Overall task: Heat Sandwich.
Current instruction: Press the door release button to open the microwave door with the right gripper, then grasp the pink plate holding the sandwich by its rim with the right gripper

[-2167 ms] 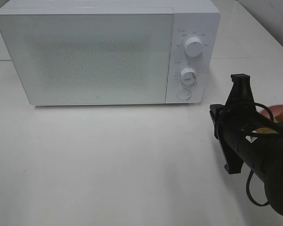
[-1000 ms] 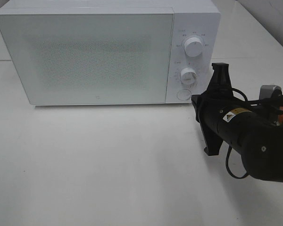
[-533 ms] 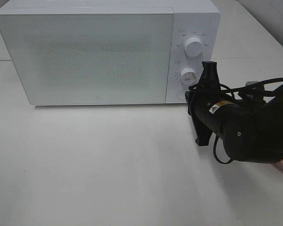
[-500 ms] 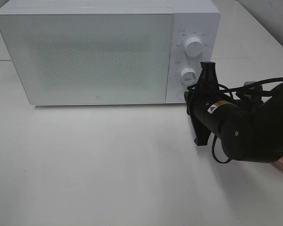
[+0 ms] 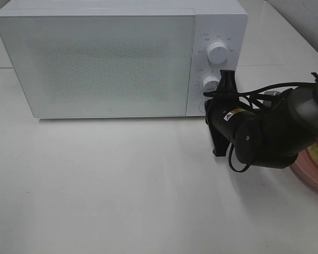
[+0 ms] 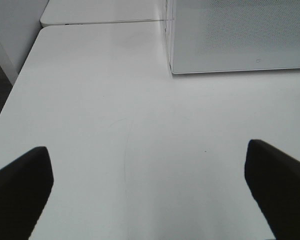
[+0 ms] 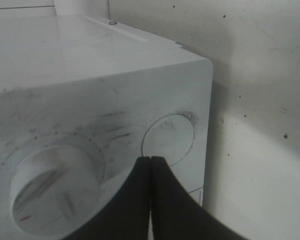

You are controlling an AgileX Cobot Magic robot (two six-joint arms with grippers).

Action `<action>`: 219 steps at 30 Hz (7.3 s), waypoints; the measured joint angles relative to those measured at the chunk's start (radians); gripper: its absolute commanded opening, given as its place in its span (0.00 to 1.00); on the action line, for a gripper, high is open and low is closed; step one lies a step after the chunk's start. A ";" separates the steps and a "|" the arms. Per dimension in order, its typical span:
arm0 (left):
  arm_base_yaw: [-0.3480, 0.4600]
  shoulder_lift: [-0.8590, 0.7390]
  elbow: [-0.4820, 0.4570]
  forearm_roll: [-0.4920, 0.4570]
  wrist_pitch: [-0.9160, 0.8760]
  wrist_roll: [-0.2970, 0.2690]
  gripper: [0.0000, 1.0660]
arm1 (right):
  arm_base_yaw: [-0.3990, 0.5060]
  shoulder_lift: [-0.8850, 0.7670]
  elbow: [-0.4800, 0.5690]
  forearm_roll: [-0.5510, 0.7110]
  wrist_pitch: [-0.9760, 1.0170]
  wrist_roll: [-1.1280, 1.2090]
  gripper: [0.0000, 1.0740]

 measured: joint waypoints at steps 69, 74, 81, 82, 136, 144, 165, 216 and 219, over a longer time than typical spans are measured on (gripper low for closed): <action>0.000 0.000 0.000 0.000 0.000 0.000 0.99 | -0.015 0.134 -0.204 0.173 0.038 -0.204 0.01; 0.000 0.000 0.000 0.000 0.000 0.000 0.99 | -0.015 0.134 -0.204 0.175 0.038 -0.210 0.01; 0.000 0.000 0.000 0.000 0.000 0.000 0.99 | -0.015 0.134 -0.204 0.175 0.038 -0.212 0.01; 0.000 0.000 0.000 0.000 0.000 0.000 0.99 | -0.015 0.134 -0.204 0.175 0.038 -0.212 0.01; 0.000 0.000 0.000 0.000 0.000 0.000 0.99 | -0.012 -0.202 0.047 0.071 0.391 -0.492 0.02; 0.000 0.000 0.000 0.000 0.000 0.000 0.99 | -0.013 -0.292 0.055 0.071 0.605 -0.765 0.02; 0.000 0.000 0.000 0.000 0.000 0.000 0.99 | -0.024 -0.518 0.027 -0.107 1.320 -1.597 0.08; 0.000 0.000 0.000 0.000 0.000 0.000 0.99 | -0.372 -0.500 -0.171 -0.685 1.756 -1.414 0.86; 0.000 0.000 0.000 0.000 0.000 0.000 0.99 | -0.372 -0.477 -0.171 -0.687 1.743 -1.414 0.86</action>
